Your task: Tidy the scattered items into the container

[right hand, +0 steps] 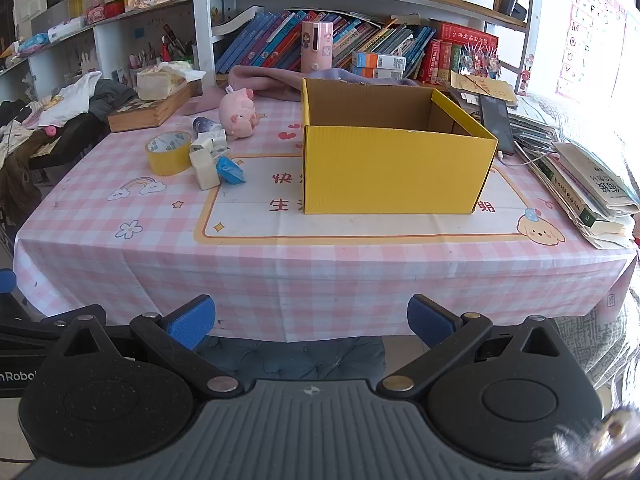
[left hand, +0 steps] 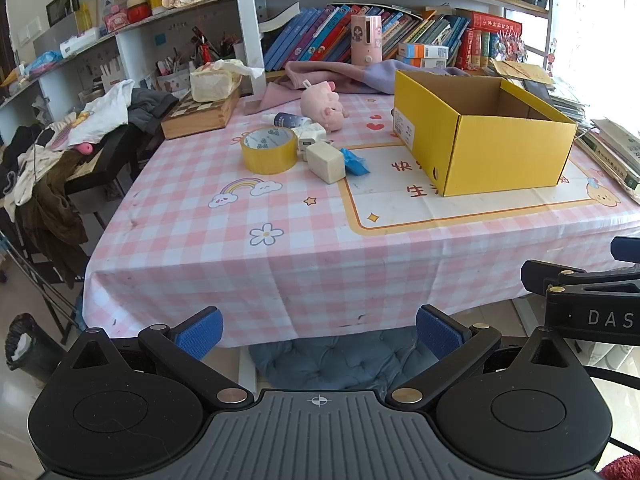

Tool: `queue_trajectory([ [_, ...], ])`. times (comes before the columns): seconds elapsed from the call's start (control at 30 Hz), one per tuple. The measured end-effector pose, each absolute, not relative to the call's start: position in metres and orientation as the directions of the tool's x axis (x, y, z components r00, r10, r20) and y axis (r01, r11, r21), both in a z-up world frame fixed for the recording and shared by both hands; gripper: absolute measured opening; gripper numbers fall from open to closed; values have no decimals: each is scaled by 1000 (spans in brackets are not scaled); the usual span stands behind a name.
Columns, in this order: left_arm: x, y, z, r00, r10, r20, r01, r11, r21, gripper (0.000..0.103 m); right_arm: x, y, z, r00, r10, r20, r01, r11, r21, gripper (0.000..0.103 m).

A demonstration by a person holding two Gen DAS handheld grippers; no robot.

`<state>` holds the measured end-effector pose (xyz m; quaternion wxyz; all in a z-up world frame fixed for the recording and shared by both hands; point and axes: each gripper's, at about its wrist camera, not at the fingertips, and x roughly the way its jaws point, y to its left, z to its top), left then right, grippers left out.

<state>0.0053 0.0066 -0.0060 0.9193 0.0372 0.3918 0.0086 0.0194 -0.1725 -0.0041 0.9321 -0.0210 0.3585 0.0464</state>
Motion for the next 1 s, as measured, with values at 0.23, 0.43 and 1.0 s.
queue_trajectory([
  [0.23, 7, 9, -8, 682, 33, -731, 9, 999, 53, 103, 19, -171, -10, 739, 72, -670, -106, 994, -9, 103],
  [0.43, 6, 9, -7, 688, 30, -725, 8, 999, 50, 103, 22, -170, -6, 742, 73, -666, -108, 994, -11, 103],
  [1.0, 5, 9, -2, 709, -1, -705, 27, 999, 26, 103, 17, -175, -1, 747, 72, -661, -103, 995, -8, 103],
])
